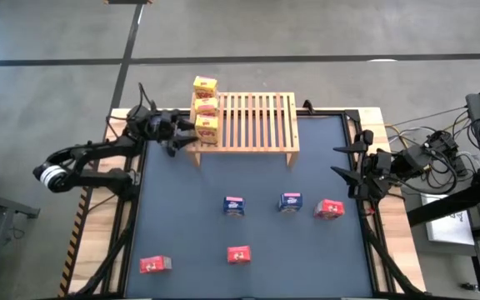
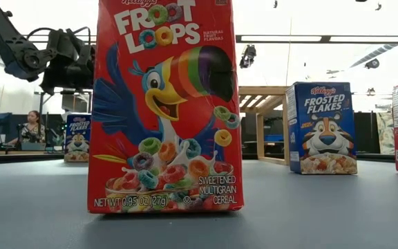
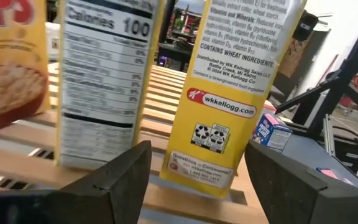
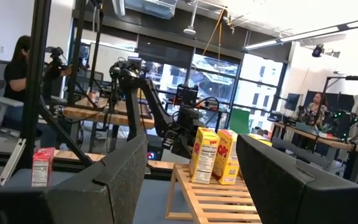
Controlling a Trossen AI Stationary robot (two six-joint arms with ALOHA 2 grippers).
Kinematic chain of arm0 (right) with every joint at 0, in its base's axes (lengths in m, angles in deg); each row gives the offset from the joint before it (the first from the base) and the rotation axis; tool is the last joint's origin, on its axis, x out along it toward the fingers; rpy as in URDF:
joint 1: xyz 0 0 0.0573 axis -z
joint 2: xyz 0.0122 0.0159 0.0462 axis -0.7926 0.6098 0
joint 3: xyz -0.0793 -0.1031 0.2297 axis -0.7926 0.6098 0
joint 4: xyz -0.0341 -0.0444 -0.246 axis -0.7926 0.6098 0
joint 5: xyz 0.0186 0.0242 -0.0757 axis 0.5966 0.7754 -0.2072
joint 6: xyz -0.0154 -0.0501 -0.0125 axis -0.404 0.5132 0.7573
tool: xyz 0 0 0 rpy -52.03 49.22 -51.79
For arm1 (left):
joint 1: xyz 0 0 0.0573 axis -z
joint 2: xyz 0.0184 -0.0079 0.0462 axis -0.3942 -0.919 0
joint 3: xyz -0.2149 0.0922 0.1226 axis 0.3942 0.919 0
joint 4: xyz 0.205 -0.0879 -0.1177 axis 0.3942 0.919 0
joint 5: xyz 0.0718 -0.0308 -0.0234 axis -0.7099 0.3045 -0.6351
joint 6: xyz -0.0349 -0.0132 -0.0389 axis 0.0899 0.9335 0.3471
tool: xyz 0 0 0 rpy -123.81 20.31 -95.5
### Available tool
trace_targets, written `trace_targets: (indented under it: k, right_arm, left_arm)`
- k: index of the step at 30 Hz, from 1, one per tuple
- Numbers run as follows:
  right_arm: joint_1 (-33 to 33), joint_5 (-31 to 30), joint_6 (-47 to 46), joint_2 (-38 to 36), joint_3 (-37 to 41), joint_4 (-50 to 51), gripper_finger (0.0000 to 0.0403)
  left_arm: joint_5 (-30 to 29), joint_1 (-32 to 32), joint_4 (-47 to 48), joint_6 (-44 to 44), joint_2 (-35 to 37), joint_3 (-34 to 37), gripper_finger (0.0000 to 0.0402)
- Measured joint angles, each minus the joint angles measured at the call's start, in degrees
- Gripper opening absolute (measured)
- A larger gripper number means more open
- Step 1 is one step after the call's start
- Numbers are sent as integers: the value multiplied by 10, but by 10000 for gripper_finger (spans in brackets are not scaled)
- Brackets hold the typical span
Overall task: Stack cereal on shelf
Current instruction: Put the yellow cereal box on the shelf aligned with the other yellow cereal boxes, then put the top blue cereal box on the shelf
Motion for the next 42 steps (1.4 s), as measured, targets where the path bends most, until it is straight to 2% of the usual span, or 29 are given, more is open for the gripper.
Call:
trace_targets:
  k: [7,20,28,31,35,42]
  right_arm:
    - [0,0,0,0,0,0,237]
    - [0,0,-5,0,0,0,238]
    - [0,0,-6,0,4,0,238]
    - [0,0,-6,0,5,1,237]
    - [0,-1,-2,0,5,0,238]
    - [0,-1,13,0,5,0,238]
  left_arm:
    - [3,-18,74,-20,56,1,248]
    - [-9,-24,142,-28,179,1,247]
    - [-80,-30,211,-38,256,-6,247]
    - [-136,-34,259,-59,274,-6,247]
    - [-259,-36,367,-85,276,-14,246]
    - [-342,-35,593,-141,229,-116,232]
